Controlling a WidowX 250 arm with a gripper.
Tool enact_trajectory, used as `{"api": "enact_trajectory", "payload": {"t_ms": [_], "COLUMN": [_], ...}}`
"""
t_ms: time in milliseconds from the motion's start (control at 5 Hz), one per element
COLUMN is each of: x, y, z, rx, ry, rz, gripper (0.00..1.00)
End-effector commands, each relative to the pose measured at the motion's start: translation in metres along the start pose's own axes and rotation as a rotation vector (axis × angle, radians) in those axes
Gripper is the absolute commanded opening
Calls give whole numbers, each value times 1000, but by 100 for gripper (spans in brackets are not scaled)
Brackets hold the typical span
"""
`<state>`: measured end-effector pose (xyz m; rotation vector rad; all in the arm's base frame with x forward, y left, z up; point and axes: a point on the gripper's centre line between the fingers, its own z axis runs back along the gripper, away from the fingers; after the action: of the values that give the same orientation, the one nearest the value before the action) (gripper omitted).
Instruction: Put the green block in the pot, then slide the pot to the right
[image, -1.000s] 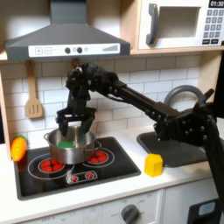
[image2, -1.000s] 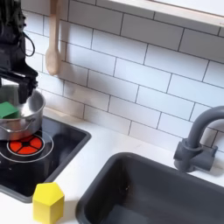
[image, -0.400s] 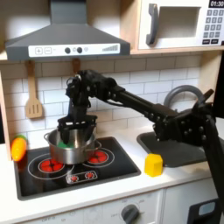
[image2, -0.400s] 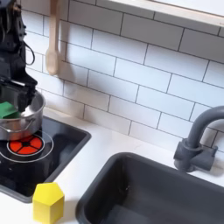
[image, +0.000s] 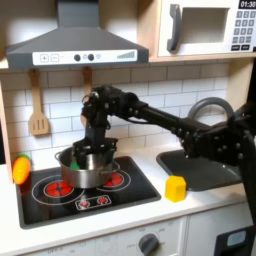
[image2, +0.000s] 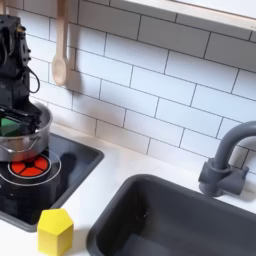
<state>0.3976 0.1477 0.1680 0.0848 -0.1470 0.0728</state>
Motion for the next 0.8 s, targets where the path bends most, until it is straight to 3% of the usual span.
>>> {"api": "enact_trajectory", "payload": {"t_ms": [0, 600], "x": [-9, -22], "y": [-30, -50], "z": [4, 13], "rx": [-27, -46], "ry": [3, -1], "rz": [-56, -91], "gripper": [100, 100]}}
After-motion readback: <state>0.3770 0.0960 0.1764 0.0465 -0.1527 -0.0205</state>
